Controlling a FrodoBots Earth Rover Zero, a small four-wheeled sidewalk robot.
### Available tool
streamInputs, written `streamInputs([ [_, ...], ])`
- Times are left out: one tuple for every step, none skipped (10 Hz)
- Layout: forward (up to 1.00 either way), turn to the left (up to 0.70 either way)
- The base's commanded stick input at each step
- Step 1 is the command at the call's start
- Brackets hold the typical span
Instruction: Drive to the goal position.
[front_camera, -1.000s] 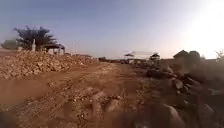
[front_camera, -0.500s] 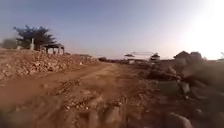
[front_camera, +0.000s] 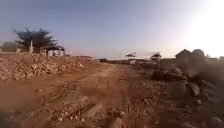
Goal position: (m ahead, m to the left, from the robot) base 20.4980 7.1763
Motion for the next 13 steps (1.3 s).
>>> streamInputs([
  [0.50,0.00],
  [0.50,0.00],
  [0.50,0.48],
  [0.50,0.02],
  [0.50,0.00],
  [0.50,0.00],
  [0.50,0.00],
  [0.50,0.00],
  [0.50,0.00],
  [0.50,0.00],
  [0.50,0.00],
  [0.50,0.00],
  [0.50,0.34],
])
